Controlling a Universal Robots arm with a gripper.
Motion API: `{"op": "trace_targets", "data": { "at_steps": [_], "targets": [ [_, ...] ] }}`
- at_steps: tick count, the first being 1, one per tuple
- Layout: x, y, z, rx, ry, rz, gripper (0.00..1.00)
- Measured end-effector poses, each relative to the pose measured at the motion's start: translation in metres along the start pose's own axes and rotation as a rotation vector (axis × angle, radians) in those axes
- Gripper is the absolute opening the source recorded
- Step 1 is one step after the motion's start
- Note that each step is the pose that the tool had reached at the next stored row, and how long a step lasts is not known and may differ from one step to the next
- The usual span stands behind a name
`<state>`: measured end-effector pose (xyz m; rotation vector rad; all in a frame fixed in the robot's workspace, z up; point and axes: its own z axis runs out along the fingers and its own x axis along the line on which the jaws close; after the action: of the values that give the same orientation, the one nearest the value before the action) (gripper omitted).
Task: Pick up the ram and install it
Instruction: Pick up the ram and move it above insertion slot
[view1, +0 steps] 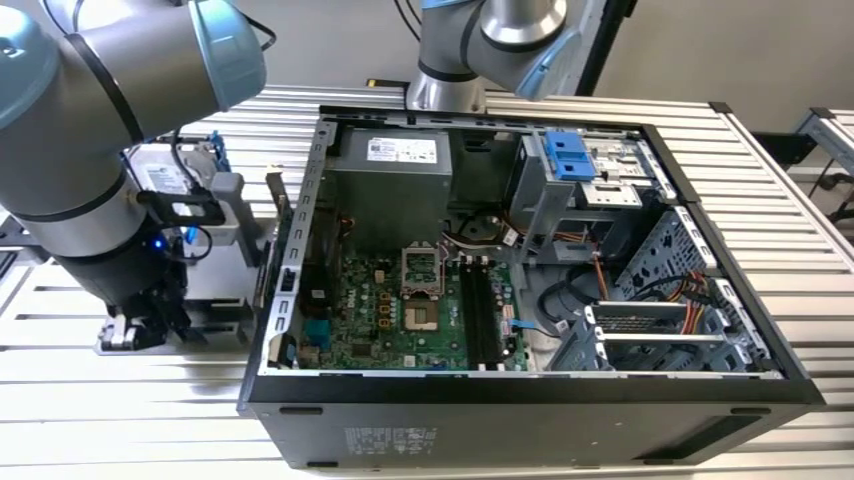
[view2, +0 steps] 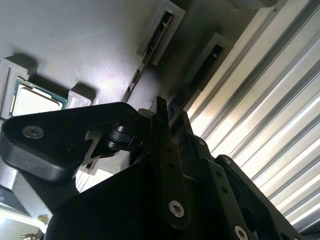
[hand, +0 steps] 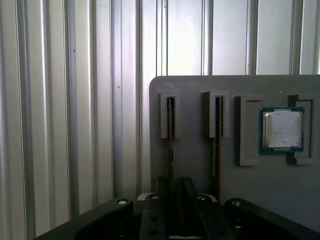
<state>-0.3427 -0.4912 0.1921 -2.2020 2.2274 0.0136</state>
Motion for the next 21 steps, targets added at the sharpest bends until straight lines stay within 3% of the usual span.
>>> {"op": "trace_targets", "data": {
  "at_steps": [5, 6, 21],
  "targets": [
    [0.0002, 0.0, 0.0, 0.0, 0.0, 0.0, 1.0],
    [0.0003, 0.0, 0.0, 0.0, 0.0001, 0.0, 0.0],
    [0.0009, 0.0, 0.0, 0.0, 0.0, 0.0, 0.0]
  ]
}}
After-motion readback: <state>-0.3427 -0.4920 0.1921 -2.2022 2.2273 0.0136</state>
